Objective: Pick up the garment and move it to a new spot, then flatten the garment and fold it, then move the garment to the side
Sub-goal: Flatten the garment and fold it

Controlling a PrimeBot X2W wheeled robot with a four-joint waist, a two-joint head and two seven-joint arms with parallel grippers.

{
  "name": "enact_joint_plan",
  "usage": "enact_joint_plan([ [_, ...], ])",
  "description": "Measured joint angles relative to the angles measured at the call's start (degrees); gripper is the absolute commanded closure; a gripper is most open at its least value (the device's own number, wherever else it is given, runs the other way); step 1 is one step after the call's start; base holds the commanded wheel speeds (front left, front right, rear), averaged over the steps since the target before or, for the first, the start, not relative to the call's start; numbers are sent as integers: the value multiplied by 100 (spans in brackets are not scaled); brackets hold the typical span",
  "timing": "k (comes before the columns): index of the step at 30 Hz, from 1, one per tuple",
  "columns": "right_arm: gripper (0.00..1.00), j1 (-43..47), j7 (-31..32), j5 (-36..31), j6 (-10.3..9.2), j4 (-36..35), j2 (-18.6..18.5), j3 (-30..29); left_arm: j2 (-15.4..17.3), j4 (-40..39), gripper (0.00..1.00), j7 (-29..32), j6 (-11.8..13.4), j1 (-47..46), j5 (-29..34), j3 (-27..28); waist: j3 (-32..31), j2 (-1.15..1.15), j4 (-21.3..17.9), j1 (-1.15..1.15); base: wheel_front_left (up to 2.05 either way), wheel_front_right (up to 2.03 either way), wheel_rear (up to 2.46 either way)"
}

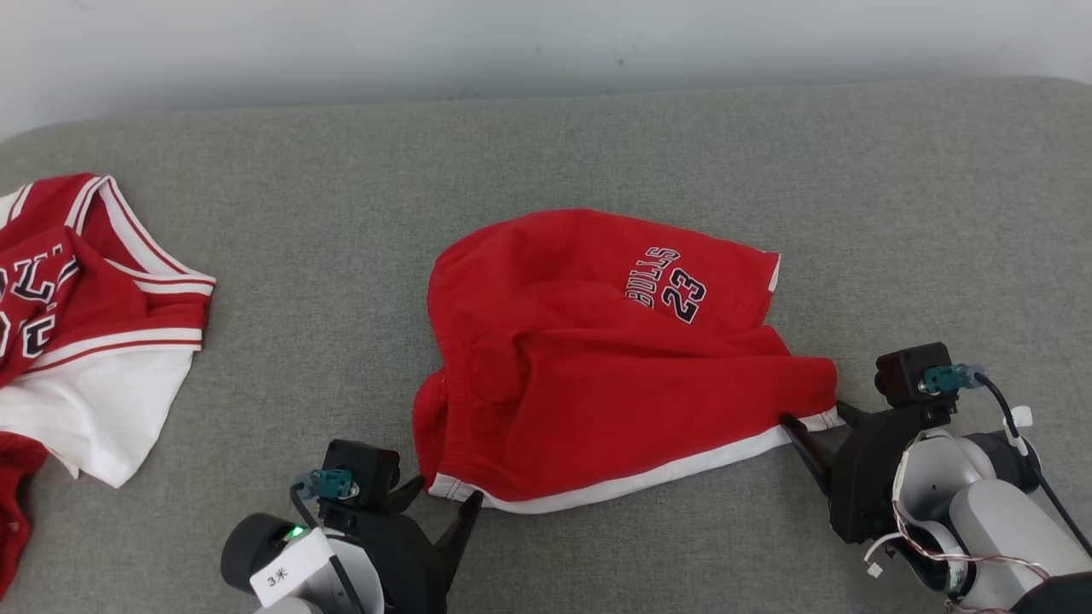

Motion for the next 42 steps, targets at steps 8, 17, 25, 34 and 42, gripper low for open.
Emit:
enact_joint_plan([
  [8, 58, -172, -2, 1, 43, 270, 41, -3, -52, 177, 43, 46, -51, -20, -42, -2, 50, 0, 27, -1, 0, 0, 0],
  [17, 100, -214, -38, 3, 69, 427, 85, -10, -130, 256, 100, -14, -108, -106, -97, 15, 21, 0, 6, -1, 0, 0, 0],
  [25, 100, -253, -246, 76, 118, 546, 152, -90, -166, 299, 100, -204, -158, -110, -288, 115, -157, 0, -41, -1, 0, 0, 0],
  [34, 100, 64, -686, 628, 277, 119, 201, -580, -224, -90, 100, -660, -218, -90, -667, 502, -552, 0, -98, -2, 0, 0, 0],
  [42, 100, 616, -926, 924, 339, -686, 153, -866, -212, -702, 100, -936, -260, 307, -867, 708, -1015, 0, -209, -2, 0, 0, 0],
])
